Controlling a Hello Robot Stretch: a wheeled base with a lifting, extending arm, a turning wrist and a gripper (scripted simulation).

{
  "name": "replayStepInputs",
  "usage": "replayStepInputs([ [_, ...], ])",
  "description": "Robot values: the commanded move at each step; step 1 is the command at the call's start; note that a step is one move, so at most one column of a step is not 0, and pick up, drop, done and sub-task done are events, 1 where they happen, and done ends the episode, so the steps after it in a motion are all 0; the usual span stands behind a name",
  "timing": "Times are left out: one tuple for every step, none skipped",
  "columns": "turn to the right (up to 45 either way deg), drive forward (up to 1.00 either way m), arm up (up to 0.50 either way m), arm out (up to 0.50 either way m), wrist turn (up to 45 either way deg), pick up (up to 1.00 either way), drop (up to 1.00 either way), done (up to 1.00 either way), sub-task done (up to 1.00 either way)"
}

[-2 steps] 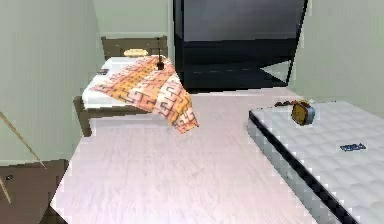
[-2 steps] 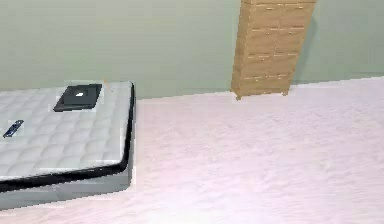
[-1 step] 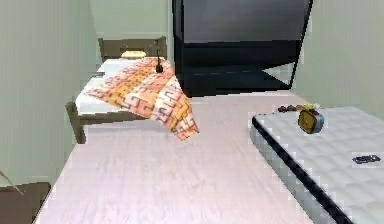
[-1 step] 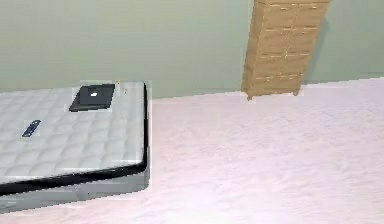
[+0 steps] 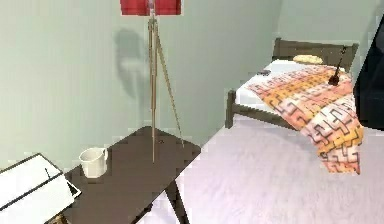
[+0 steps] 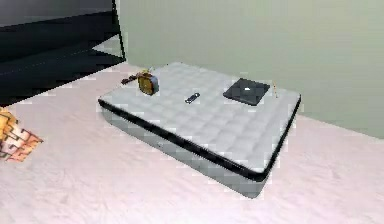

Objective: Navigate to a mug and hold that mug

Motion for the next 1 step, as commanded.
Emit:
replayStepInputs([
  [-45.0, 0.0, 0.0, 0.0, 0.0, 0.0, 0.0, 0.0, 0.0],
])
